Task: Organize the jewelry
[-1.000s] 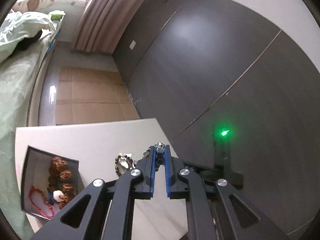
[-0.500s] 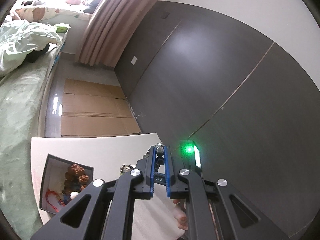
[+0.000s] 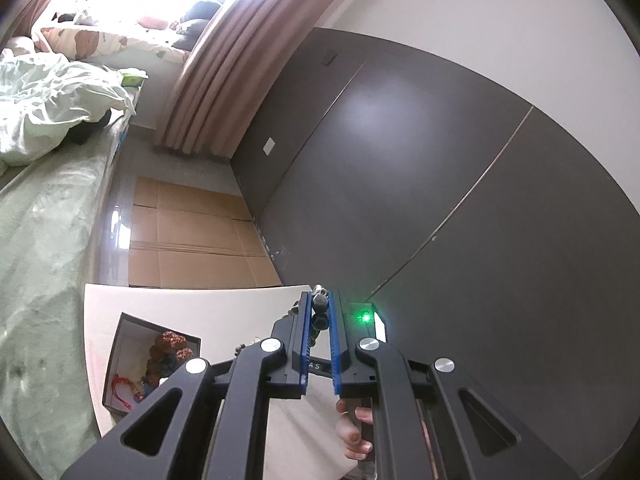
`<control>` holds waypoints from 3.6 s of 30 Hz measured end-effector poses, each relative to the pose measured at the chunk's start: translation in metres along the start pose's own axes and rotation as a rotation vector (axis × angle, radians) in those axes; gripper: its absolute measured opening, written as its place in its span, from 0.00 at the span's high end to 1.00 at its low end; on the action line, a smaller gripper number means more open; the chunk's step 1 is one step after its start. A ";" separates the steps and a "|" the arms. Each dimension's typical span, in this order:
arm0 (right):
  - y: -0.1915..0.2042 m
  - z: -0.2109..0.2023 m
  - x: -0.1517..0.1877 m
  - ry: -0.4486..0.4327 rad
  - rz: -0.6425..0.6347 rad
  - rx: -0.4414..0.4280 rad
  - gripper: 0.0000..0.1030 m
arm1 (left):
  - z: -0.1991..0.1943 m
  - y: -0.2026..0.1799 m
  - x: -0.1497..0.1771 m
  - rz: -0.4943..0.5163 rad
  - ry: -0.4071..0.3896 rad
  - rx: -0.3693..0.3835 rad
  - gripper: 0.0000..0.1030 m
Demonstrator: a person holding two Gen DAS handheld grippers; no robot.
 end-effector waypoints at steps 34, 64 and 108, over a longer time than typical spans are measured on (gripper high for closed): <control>0.046 -0.043 0.019 -0.057 0.230 -0.314 0.96 | -0.048 -0.007 0.001 0.018 -0.066 -0.038 0.94; 0.226 -0.195 -0.045 -0.374 -0.382 -0.305 0.96 | -0.001 0.141 0.065 -0.080 0.139 -0.264 0.93; 0.246 0.008 0.051 0.062 -0.525 -0.033 0.96 | -0.088 0.184 -0.009 -0.209 -0.060 -0.341 0.47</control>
Point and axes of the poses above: each gripper's, at about its wrist camera, not at the fingertips, and z roughly the way its jaws point, y to its left, x to its underside, the point moved 10 cm from there along z, roughly the way its jaws point, and after that the axes turned 14 degrees about -y, right-handed, at the moved point
